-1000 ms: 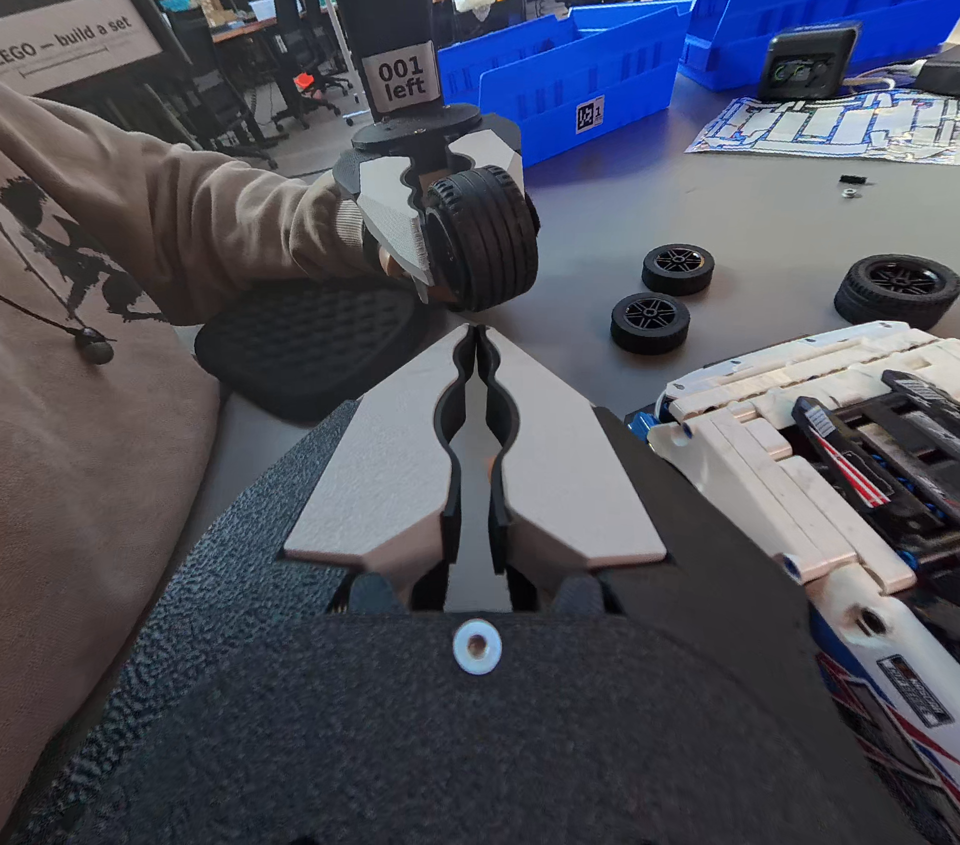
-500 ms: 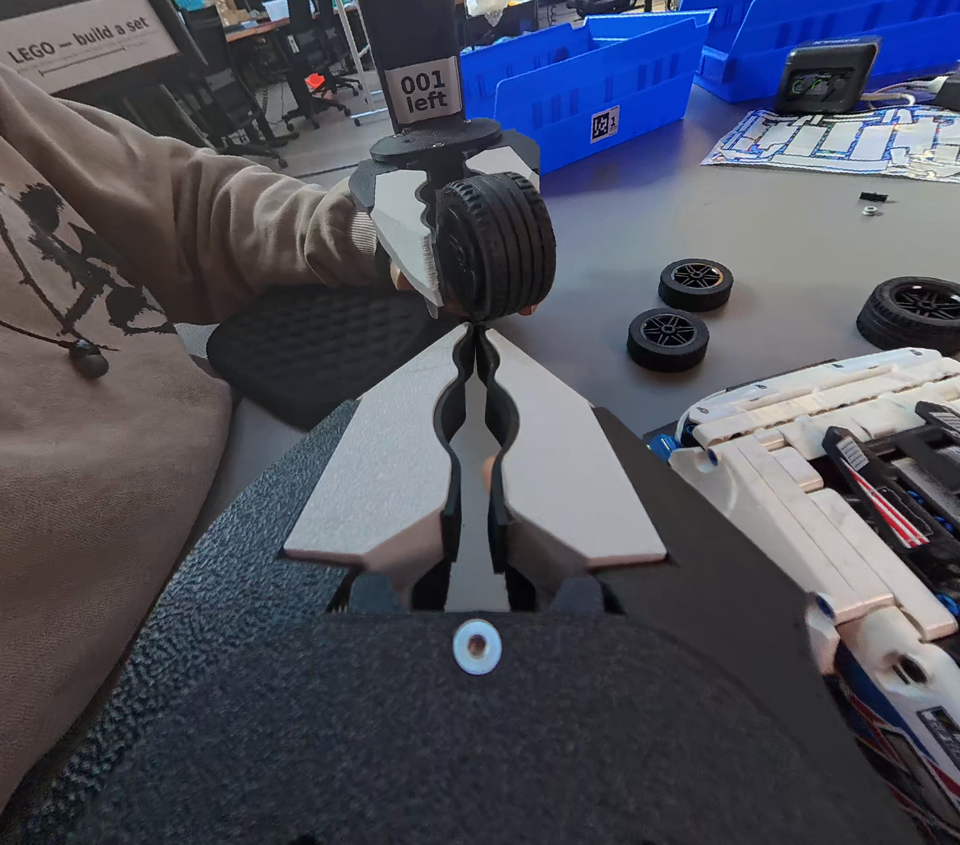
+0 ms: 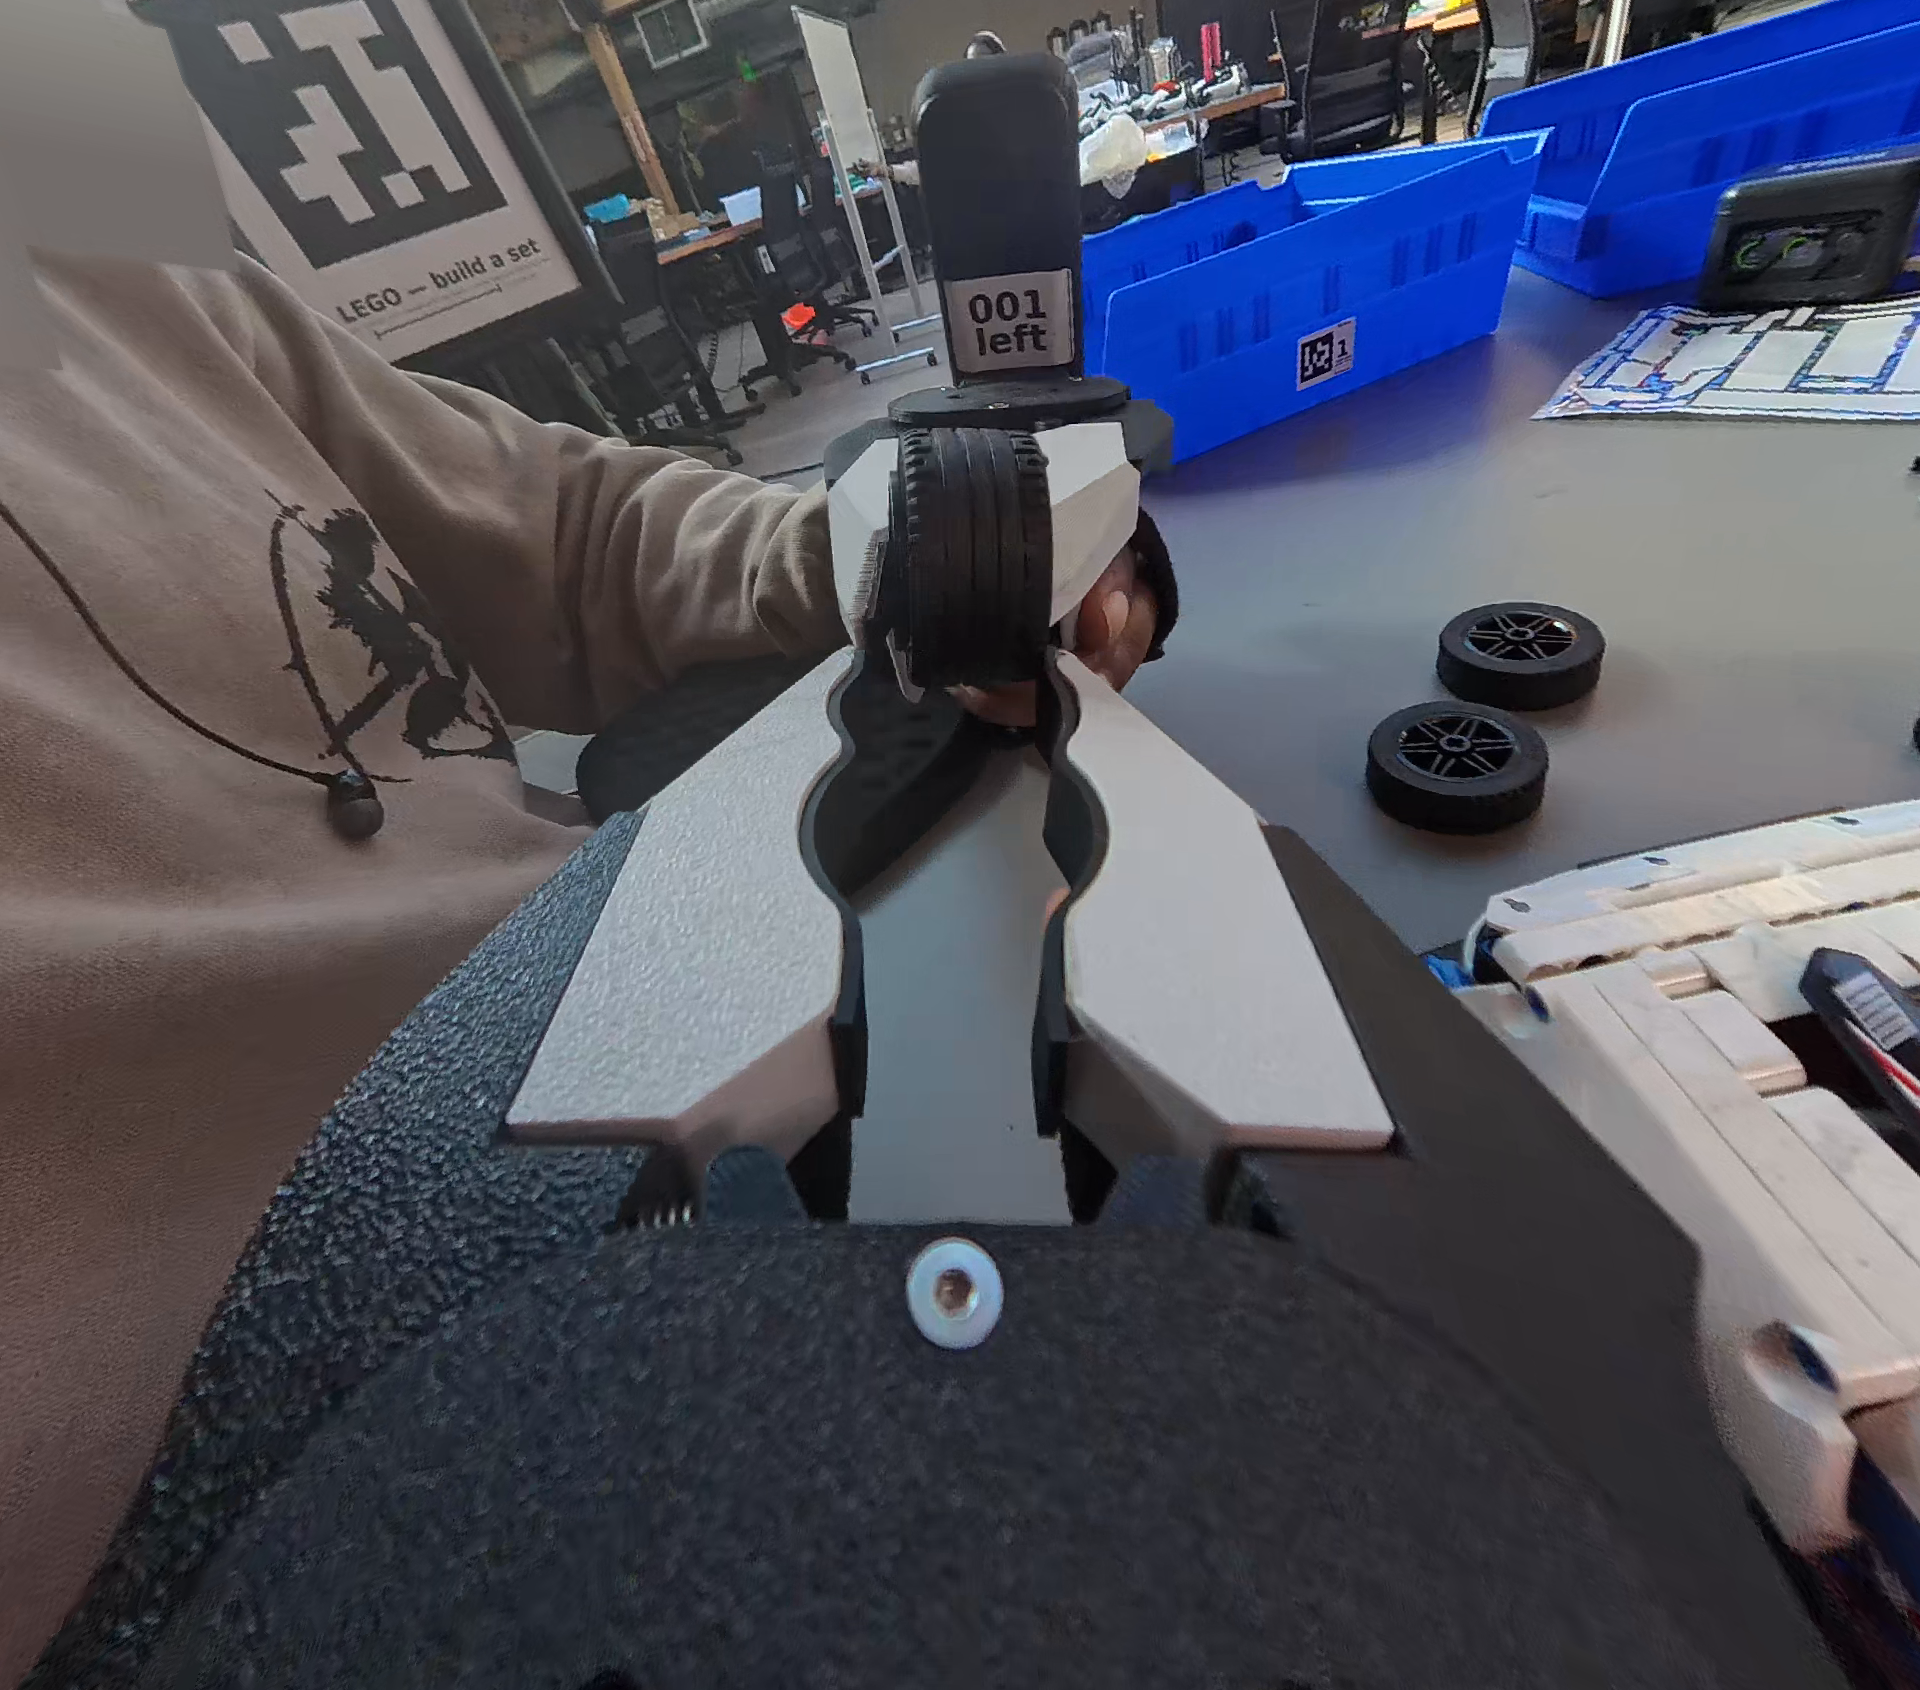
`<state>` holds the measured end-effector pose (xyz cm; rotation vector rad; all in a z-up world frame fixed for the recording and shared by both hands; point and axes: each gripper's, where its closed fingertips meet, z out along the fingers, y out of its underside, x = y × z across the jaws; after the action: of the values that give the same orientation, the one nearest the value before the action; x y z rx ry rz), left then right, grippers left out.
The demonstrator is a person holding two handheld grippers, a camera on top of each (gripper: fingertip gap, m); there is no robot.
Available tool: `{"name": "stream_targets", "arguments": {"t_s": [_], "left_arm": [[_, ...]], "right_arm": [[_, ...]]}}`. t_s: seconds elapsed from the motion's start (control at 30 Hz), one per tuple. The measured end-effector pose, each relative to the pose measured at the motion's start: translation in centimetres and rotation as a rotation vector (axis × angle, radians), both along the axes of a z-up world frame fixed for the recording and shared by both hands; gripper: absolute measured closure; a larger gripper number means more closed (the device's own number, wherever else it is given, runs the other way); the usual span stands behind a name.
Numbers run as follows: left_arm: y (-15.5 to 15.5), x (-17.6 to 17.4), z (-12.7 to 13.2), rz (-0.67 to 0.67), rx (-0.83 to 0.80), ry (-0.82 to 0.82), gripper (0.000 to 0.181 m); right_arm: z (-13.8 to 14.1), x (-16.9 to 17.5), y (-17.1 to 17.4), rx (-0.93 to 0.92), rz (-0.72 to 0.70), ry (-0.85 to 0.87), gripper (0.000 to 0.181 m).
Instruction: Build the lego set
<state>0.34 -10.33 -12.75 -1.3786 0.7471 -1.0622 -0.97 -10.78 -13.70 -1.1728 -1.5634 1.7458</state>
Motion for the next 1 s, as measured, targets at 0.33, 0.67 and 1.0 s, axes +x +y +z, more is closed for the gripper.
{"name": "stream_targets", "arguments": {"t_s": [0.33, 0.67, 1.0], "left_arm": [[-0.9, 0.2, 0.2, -0.075, -0.020, -0.034, 0.157], [1.7, -1.4, -2.2, 0.152, -0.043, 0.225, 0.155], [4.2, -2.9, -3.2, 0.308, -0.243, 0.222, 0.157]], "right_arm": [[0.7, 0.3, -0.4, -0.099, 0.034, 0.001, 0.158], [-3.2, -0.4, 1.7, 0.183, -0.140, -0.214, 0.161], [-3.1, -1.0, 4.6, 0.746, -0.478, -0.126, 0.166]]}}
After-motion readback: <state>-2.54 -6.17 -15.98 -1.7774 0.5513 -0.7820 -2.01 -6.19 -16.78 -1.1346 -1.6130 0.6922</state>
